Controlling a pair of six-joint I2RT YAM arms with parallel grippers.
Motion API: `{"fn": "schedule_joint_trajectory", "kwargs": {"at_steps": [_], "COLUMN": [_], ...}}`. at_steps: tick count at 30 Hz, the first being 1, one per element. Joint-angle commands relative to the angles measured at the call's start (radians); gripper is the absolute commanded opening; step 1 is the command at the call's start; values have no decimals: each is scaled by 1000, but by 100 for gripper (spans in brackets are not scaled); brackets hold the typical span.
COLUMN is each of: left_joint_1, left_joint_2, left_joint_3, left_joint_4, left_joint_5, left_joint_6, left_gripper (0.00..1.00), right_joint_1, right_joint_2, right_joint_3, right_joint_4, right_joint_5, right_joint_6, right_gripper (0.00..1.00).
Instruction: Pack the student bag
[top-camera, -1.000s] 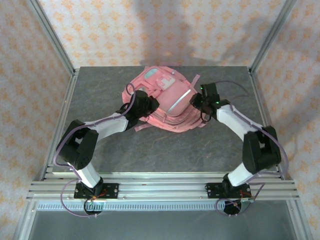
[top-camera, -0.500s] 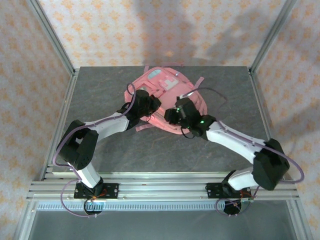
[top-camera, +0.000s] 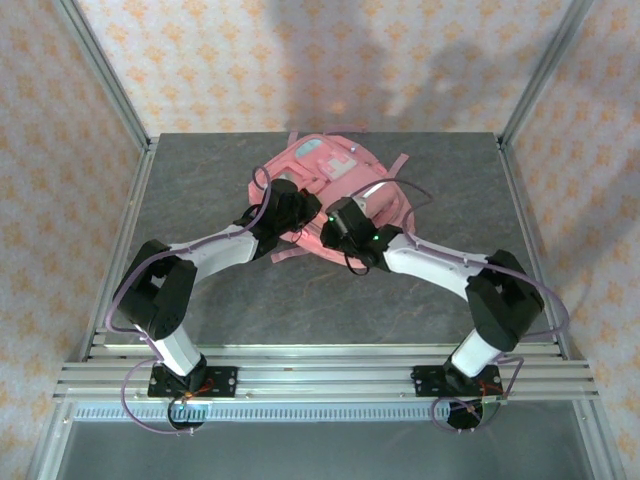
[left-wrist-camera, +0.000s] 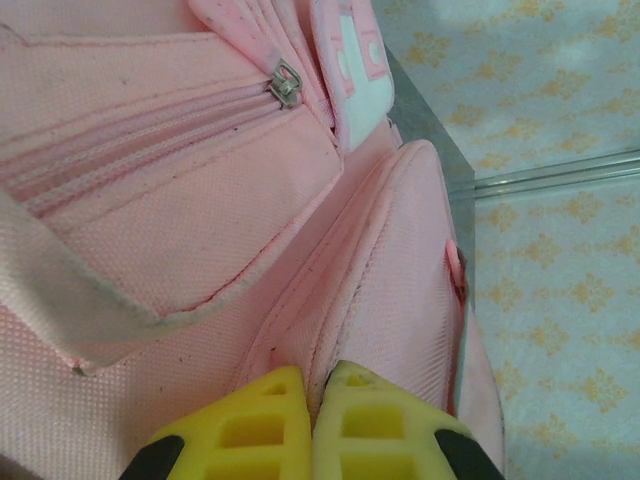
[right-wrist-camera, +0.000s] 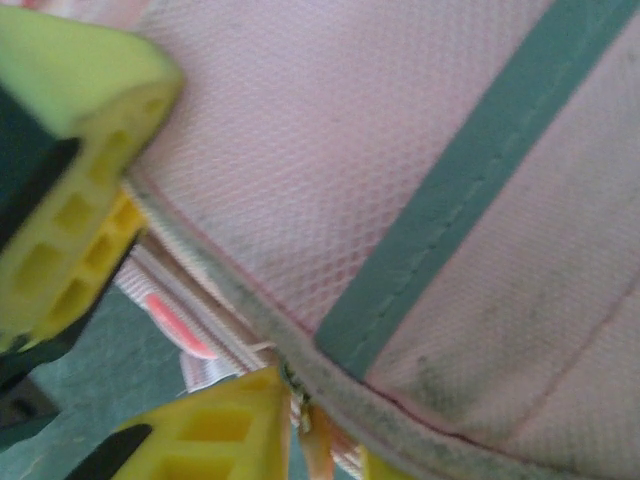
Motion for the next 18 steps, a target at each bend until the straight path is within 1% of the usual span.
{"fn": "schedule_joint_trajectory", "kwargs": {"at_steps": [1,3,5,7,10,13,18], "left_joint_1": [-34,-34,-34,-32,-21,-4,17], "left_joint_2": [-53,-54,-55,-55,-51,-45,-30], "left_joint_3": [47,48,48,52,57,56,58], "left_joint_4": [103,103,98,85,65,32,-33], "left_joint_5": [72,72,67,55,44,31,14], "left_joint_6": [-25,-26,-21,-7,15,44,105], "left_gripper": [0,0,0,0,0,0,0], "right_joint_1": [-8,-8,-8,-8,-7,-13,-43], "right_joint_2": [50,54,49,47,26,-21,-147], "right_joint_3": [57,48,38,39,17,-43,-195], "right_joint_4": [36,42,49,33,7,-19,-34], "right_joint_5": [122,153,161,155,129,102,78], "right_joint_6": [39,59,58,48,27,12,15], "right_gripper": [19,10,4,0,0,0,0]}}
